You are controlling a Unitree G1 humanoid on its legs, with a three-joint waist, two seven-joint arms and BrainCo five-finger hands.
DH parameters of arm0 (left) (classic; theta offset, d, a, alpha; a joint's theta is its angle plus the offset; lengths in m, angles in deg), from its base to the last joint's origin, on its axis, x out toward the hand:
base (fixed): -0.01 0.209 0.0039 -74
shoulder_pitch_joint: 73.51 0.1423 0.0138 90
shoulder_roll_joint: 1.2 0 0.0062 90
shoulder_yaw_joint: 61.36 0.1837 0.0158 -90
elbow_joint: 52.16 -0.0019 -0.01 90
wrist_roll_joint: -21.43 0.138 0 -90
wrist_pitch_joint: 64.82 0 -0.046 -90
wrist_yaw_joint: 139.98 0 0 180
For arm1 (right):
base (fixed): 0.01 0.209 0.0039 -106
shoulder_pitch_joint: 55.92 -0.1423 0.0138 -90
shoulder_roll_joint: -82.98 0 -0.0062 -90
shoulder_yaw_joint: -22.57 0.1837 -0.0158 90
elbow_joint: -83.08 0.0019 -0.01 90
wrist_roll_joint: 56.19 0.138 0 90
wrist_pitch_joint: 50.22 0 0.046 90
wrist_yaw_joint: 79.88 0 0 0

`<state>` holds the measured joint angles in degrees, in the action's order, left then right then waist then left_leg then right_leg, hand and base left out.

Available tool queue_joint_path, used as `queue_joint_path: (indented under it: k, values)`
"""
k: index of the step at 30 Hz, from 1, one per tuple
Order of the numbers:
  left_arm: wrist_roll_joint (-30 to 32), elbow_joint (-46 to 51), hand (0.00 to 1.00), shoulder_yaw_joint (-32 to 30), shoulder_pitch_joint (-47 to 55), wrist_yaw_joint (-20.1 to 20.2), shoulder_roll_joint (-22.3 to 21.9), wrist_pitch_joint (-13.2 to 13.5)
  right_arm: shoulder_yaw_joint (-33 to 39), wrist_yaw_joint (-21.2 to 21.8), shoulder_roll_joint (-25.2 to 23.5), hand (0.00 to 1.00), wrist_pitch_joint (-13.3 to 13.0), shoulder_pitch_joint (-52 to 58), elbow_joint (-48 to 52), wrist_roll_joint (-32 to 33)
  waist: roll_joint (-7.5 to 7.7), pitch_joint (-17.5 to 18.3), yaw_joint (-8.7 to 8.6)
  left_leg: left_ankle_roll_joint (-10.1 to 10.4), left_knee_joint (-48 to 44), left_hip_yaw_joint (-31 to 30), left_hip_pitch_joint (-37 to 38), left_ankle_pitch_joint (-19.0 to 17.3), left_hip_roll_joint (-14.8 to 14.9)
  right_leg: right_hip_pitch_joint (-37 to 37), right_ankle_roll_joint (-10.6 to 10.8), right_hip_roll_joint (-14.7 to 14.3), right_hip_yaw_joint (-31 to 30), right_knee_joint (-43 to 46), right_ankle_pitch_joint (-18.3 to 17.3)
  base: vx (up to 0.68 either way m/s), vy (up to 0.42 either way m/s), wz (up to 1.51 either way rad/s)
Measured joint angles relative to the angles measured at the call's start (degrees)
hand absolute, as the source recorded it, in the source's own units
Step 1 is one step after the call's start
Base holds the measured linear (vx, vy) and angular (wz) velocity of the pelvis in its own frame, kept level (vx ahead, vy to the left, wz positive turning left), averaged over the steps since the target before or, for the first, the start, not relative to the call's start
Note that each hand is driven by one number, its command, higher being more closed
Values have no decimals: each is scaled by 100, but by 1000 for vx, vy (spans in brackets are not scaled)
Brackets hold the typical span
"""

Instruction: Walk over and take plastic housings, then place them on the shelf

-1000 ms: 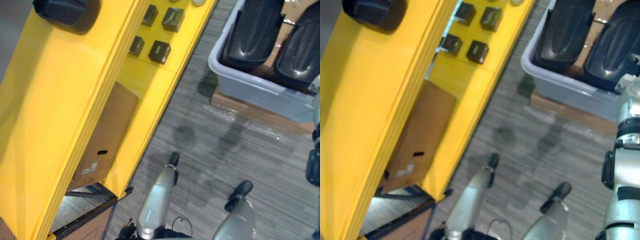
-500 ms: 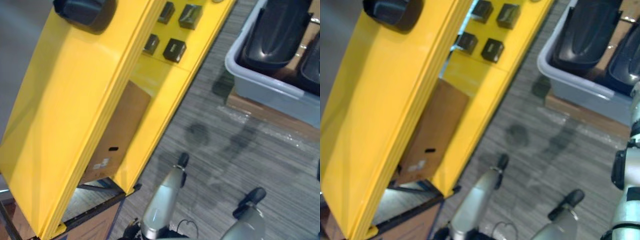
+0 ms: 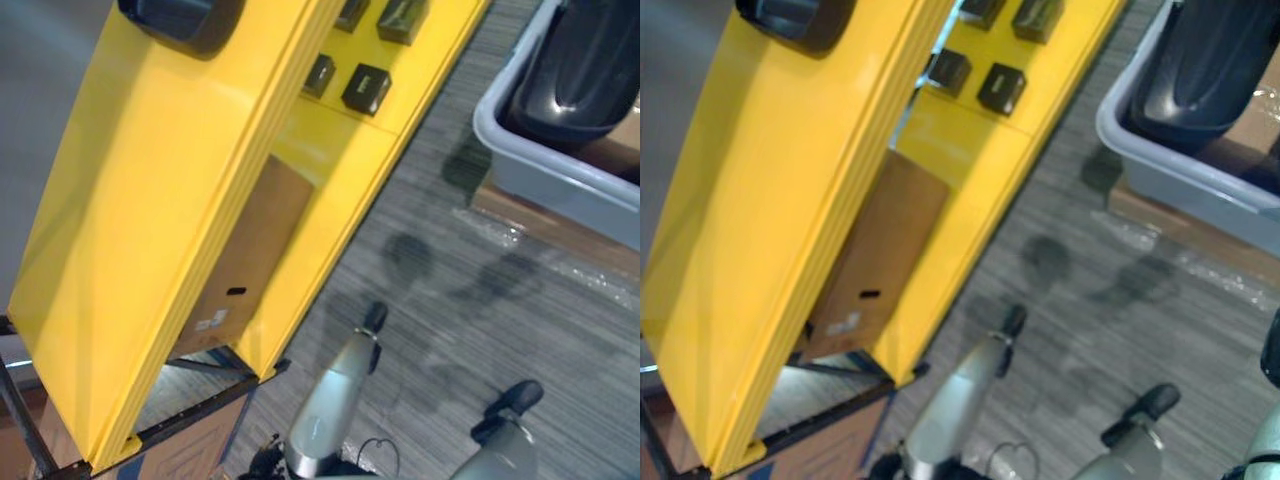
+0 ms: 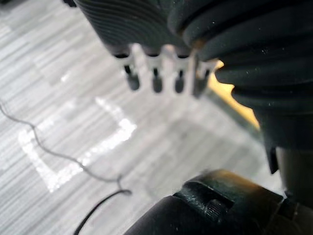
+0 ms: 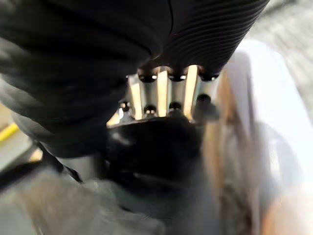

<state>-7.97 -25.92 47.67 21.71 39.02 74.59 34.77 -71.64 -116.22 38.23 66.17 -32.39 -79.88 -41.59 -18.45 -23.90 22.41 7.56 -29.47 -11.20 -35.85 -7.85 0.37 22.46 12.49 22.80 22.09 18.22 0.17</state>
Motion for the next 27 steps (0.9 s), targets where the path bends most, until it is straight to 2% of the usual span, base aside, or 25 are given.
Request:
queue_joint_path:
  k: [5,7,10,12,16,17,18,20,21,23,25,27]
  values:
    - [-4,89,0,3,1,-65,19,85,-1,9,-29,100,273,-1,-68,-345,0,0,9,-8,3,-7,95,-18,19,-187,4,-54,45,-172,68,-8,1,-1]
    - [-9,198,0,-2,2,-135,62,171,-44,12,-37,100,292,-1,-79,-579,3,-2,5,-8,2,-13,98,-18,45,-232,0,-97,66,-250,117,0,0,0]
    - [-176,598,0,23,7,-170,209,376,-150,74,-66,100,257,-15,-117,-755,21,-15,-24,-5,24,-16,200,-19,87,-355,-4,-129,85,-320,141,0,0,0]
    - [-165,995,0,20,-26,-261,229,534,-163,200,-217,100,123,-100,-118,-900,75,-56,-148,0,67,5,299,-22,105,-447,-18,-168,83,-378,158,-23,-20,-6]
    - [-203,1281,0,-28,-2,-462,314,540,-214,264,-293,100,0,-125,-115,-1169,218,-163,-257,18,103,67,389,-33,209,-467,-35,-246,14,-402,171,-15,-31,-14]
    - [-206,1443,0,-30,22,-561,363,547,-263,262,-320,100,-57,-130,-107,-1264,227,-169,-313,18,105,78,408,-33,235,-468,-39,-270,-5,-403,174,-6,-40,-10]
    - [-211,1637,0,-43,56,-696,419,573,-273,260,-386,100,-111,-130,-101,-1332,320,-237,-380,19,126,98,463,-32,282,-499,-42,-287,-25,-406,175,-6,-49,-10]
    - [-205,1867,0,-88,111,-823,502,590,-270,255,-520,100,-121,-127,-100,-1344,385,-284,-471,19,178,116,597,-32,309,-614,-47,-308,-29,-448,179,-3,-35,-8]
    - [-206,2099,0,-99,203,-977,578,586,-261,241,-619,100,-127,-128,-84,-1374,487,-357,-565,31,213,136,714,-40,326,-725,-55,-331,-28,-498,180,-14,-28,-8]
    - [-204,2460,0,-108,384,-1130,666,557,-246,191,-636,100,-133,-126,-27,-1395,604,-439,-597,40,246,155,769,-45,372,-768,-68,-363,-32,-532,186,-20,-21,-7]
    - [-149,2872,0,-197,535,-1285,750,361,-159,109,-661,100,-152,-123,59,-1617,718,-517,-616,61,295,161,816,-31,403,-804,-88,-413,-31,-577,201,-15,-21,-5]
    - [-98,3355,0,-218,728,-1522,853,49,-96,92,-757,100,-308,-70,145,-1791,798,-570,-666,64,306,162,892,-29,409,-882,-88,-425,-29,-586,202,0,0,0]
